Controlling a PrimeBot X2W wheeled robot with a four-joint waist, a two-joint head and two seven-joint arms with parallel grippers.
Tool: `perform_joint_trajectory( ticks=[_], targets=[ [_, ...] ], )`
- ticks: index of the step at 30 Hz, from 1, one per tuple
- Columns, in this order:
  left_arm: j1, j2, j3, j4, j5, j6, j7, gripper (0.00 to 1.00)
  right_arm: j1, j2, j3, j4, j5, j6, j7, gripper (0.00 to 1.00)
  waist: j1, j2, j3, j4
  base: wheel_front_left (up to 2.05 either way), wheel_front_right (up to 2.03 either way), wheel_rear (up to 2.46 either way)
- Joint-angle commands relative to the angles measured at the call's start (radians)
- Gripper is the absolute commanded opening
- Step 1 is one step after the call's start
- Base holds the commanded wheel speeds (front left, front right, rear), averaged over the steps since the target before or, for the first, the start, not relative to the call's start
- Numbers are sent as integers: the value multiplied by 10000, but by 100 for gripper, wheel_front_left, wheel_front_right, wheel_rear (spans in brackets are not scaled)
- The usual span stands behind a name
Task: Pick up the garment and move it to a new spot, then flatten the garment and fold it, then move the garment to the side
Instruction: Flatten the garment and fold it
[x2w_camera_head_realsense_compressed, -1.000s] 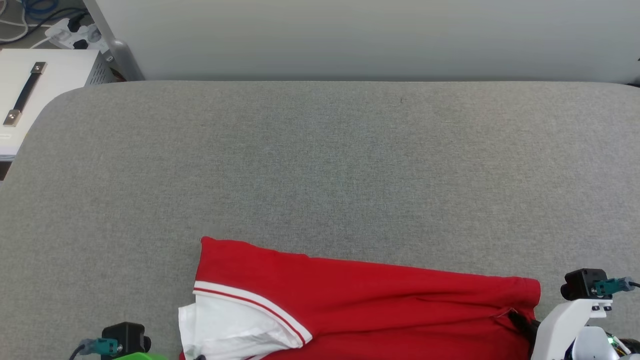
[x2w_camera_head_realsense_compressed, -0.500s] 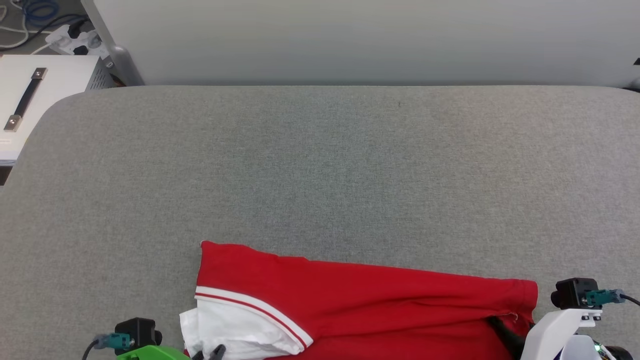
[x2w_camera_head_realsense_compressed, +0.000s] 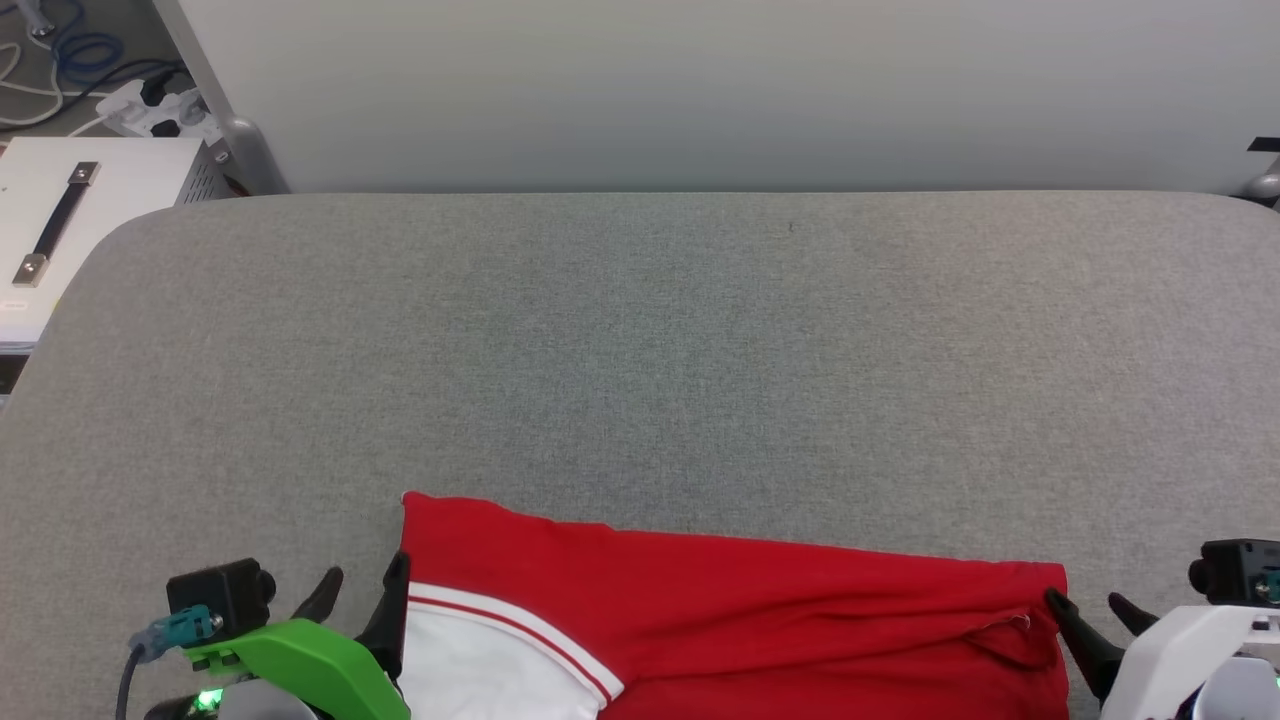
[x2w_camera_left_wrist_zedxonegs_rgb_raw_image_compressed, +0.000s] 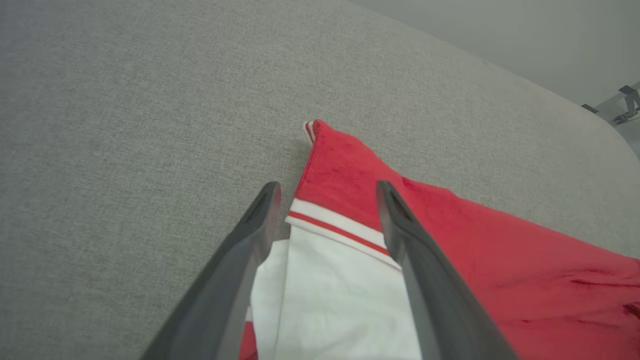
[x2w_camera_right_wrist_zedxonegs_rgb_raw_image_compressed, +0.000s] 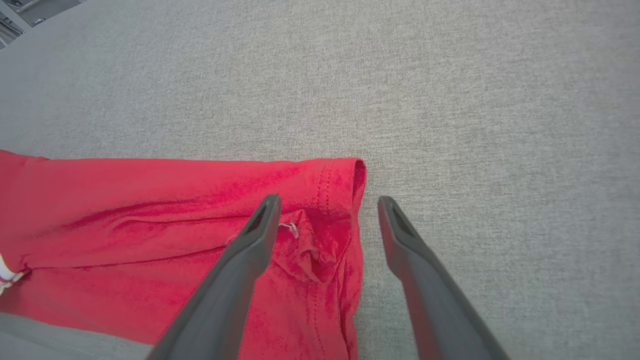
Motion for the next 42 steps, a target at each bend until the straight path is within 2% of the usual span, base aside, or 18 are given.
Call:
perform_joint_trajectory(
  ticks=[1, 8, 15, 25, 36, 37, 39, 42],
  targets=[
    [-211, 34, 65, -159, 243, 98, -221, 100, 175, 20, -197, -193, -59, -9, 160, 100, 1, -1, -36, -22, 0, 0, 0],
    [-564, 270, 245, -1107, 1610, 705, -1409, 100, 406, -41, -1153, -992, -138, -9, 1872, 100, 1, -1, -37, -14, 0, 0, 0],
    [-1013, 241, 250, -2133, 3327, 1351, -2167, 100, 370, -250, -1133, -1136, 98, -9, 3026, 100, 1, -1, 149, 278, 0, 0, 0],
    [-1369, -172, 225, -2864, 4781, 1554, -2348, 100, -28, -168, -569, -426, 384, -9, 2950, 100, 1, -1, 776, 768, 0, 0, 0],
    [-1174, -403, 198, -2244, 4625, 1548, -2305, 100, -134, 36, 283, 565, 754, -9, 2717, 100, 1, -1, 1176, 840, 0, 0, 0],
    [-1163, -425, 196, -2165, 4583, 1538, -2296, 100, -151, 42, 374, 622, 784, -9, 2687, 48, 1, -1, 1181, 836, 0, 0, 0],
    [-1162, -442, 198, -2066, 4548, 1525, -2292, 100, -186, 42, 523, 695, 841, -9, 2623, 0, 1, -1, 1181, 832, 0, 0, 0],
    [-1164, -466, 184, -1938, 4502, 1487, -2292, 100, -248, 25, 618, 771, 943, -9, 2460, 0, 1, -1, 1128, 829, 0, 0, 0]
  ],
)
